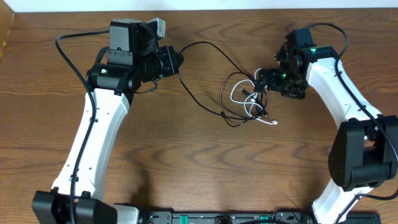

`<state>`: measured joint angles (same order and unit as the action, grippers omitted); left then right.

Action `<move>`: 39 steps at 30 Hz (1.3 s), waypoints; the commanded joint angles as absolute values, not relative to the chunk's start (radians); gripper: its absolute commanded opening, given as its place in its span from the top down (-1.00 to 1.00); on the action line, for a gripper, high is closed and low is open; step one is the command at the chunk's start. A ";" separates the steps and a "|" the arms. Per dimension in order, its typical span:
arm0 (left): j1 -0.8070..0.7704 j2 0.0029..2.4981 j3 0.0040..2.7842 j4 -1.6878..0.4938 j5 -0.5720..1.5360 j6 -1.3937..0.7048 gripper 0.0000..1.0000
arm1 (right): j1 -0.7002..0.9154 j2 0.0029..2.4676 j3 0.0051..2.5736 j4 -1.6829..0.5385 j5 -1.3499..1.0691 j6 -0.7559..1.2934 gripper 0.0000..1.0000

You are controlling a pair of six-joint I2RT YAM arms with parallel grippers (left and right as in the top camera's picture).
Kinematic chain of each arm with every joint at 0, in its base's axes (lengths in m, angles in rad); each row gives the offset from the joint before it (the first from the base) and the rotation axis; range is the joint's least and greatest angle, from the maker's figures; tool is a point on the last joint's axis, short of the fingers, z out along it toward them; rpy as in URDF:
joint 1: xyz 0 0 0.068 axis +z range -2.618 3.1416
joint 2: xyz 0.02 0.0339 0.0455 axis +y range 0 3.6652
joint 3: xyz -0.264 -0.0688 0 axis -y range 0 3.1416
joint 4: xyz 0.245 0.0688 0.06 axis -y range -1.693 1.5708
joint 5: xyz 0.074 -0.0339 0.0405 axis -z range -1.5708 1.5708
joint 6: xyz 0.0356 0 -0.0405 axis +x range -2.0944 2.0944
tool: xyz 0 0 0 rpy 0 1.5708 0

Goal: Untangle cables

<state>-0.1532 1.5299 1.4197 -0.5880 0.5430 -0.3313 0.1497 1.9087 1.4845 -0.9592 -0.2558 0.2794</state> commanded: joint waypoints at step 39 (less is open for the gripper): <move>-0.150 1.509 1.422 -0.587 0.530 -0.255 0.85 | 0.152 1.915 1.483 -0.957 -0.261 0.272 -0.98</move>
